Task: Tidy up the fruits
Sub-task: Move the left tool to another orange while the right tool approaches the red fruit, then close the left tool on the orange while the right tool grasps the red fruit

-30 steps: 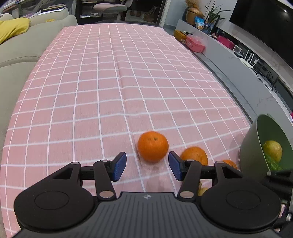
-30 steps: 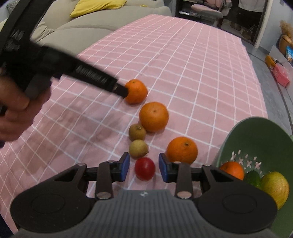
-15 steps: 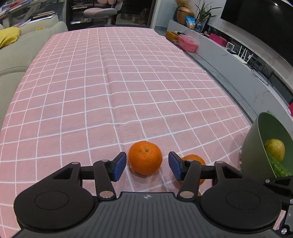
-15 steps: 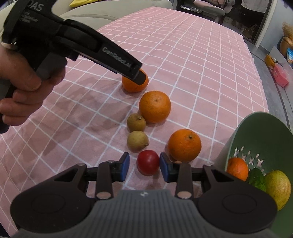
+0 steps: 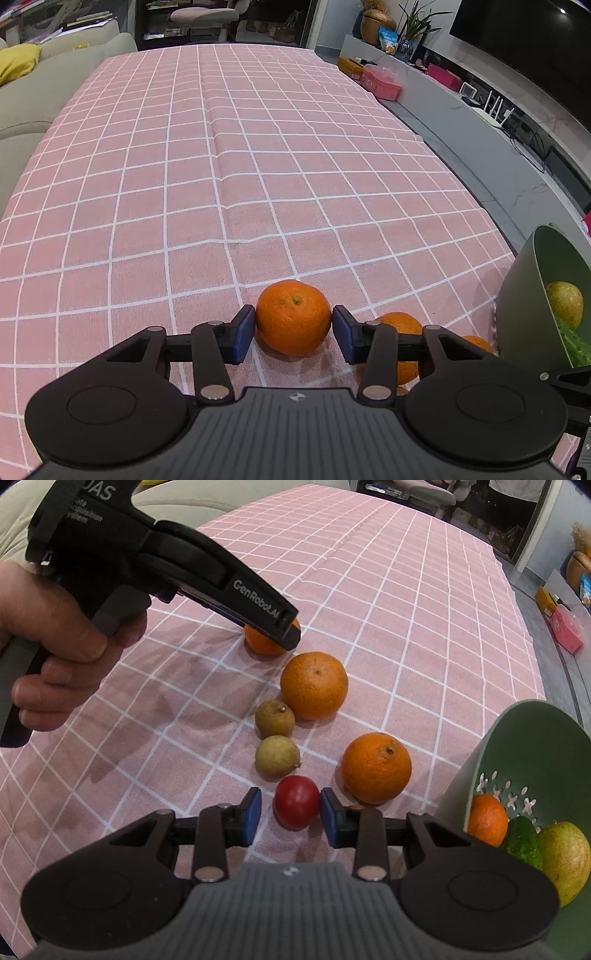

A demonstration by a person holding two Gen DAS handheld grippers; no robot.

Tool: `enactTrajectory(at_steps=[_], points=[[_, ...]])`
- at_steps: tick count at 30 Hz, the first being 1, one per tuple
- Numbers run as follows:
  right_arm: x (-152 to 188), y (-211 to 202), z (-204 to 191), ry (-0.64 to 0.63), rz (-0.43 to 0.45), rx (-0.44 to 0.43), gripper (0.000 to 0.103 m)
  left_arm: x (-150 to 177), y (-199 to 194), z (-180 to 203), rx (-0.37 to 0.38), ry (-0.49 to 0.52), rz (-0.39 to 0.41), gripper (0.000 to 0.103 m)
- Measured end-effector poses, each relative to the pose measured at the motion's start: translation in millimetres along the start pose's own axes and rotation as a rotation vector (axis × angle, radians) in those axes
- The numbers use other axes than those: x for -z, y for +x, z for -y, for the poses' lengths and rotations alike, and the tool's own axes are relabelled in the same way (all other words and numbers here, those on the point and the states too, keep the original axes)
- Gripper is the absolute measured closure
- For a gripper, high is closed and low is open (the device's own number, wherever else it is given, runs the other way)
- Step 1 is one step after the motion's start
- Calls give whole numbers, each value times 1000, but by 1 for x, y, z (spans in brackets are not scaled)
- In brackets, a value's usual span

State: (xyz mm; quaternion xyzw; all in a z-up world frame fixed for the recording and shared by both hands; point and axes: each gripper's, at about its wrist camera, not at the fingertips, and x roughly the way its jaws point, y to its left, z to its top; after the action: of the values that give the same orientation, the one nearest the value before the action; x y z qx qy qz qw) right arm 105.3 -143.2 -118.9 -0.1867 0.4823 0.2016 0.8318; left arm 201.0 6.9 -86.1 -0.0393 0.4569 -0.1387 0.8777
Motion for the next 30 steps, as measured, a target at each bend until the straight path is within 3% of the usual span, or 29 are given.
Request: enactTrajectory(at_steps=[6, 16, 30], points=[[-1, 1, 2, 8, -6, -2, 80, 1, -2, 0, 8, 3, 2, 53], [-2, 0, 4, 14, -3, -15, 81, -1, -14, 1, 13, 7, 27, 54], [-11, -43, 22, 72, 112, -25, 81, 6, -61, 15, -5, 2, 90, 54]])
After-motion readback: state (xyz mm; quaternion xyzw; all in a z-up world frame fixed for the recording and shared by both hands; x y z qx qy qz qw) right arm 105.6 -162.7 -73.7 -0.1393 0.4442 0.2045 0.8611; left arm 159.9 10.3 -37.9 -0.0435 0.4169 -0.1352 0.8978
